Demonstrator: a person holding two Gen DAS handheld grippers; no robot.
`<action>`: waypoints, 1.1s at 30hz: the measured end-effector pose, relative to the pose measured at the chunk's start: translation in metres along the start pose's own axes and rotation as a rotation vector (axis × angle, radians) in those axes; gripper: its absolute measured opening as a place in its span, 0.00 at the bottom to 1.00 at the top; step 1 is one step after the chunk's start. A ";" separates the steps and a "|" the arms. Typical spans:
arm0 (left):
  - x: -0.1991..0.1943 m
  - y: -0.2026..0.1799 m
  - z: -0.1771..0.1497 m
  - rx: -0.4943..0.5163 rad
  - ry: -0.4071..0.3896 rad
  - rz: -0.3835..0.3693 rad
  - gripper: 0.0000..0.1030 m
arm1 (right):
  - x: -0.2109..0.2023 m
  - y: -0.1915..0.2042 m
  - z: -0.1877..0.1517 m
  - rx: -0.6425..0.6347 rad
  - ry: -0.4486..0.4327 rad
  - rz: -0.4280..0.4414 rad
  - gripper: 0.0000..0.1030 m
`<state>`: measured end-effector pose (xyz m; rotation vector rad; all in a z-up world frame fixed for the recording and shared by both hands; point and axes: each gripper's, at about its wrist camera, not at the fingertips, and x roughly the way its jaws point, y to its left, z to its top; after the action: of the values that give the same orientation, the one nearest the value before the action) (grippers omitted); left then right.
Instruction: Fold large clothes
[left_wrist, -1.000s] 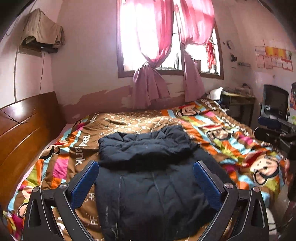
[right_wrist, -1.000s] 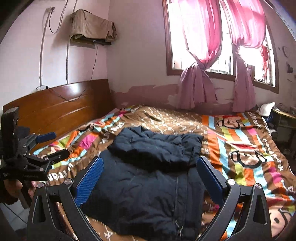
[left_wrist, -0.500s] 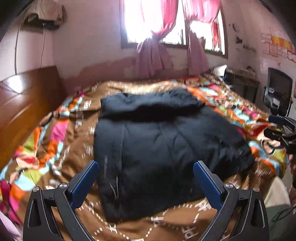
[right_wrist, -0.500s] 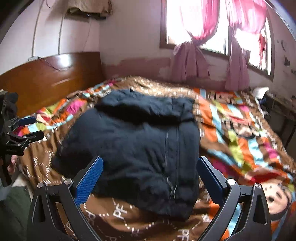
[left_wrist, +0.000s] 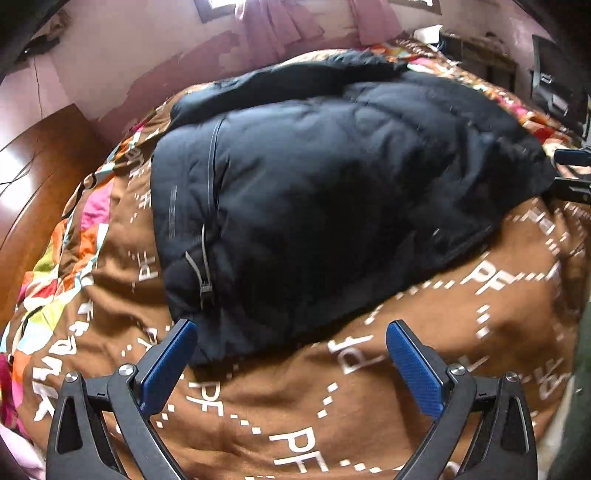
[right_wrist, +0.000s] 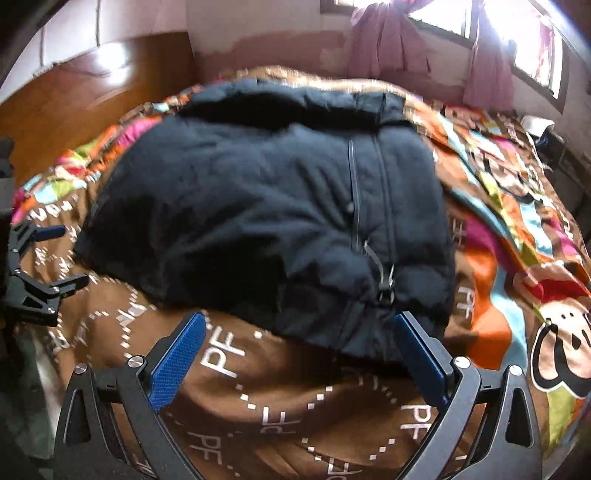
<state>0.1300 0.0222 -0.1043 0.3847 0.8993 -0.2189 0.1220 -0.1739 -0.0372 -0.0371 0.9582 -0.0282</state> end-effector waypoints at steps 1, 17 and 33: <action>0.004 0.001 -0.003 -0.003 0.010 0.007 1.00 | 0.006 0.001 0.001 0.004 0.024 -0.011 0.96; 0.023 0.016 -0.015 -0.115 0.014 0.006 1.00 | 0.044 0.032 0.017 -0.124 0.080 -0.115 0.98; 0.023 0.018 -0.015 -0.120 -0.007 0.028 1.00 | 0.032 -0.007 0.053 -0.039 0.097 0.082 0.99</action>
<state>0.1400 0.0442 -0.1268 0.2847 0.8956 -0.1396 0.1838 -0.1816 -0.0325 -0.0325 1.0569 0.0651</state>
